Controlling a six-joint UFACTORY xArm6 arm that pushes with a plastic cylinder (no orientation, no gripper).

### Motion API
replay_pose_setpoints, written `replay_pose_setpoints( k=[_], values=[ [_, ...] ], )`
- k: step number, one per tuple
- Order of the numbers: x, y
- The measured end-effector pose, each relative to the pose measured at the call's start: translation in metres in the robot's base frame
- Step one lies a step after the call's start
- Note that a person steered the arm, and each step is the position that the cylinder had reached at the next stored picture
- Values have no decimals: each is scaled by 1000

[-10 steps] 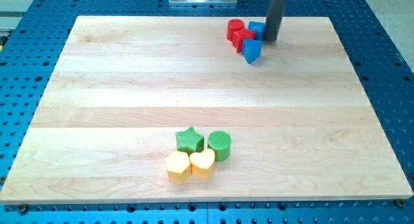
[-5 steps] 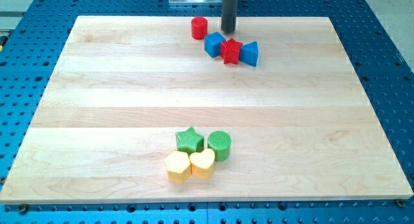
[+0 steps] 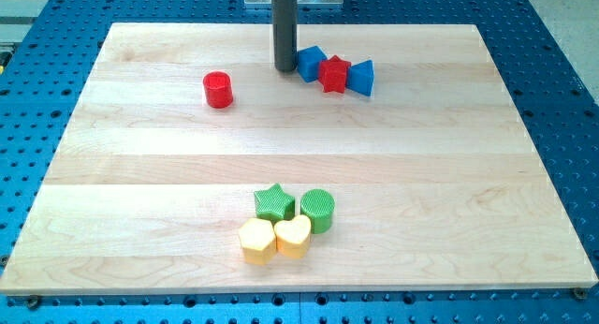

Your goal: Place the red blocks diagonally to each other

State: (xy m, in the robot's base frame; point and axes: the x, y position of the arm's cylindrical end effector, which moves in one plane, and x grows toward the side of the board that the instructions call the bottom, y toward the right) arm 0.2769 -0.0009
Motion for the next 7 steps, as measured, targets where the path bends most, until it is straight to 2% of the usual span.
replay_pose_setpoints(
  k=[1, 3, 5, 6, 7],
  values=[
    [-1, 67],
    [71, 110],
    [142, 51],
    [103, 54],
    [113, 24]
  ],
)
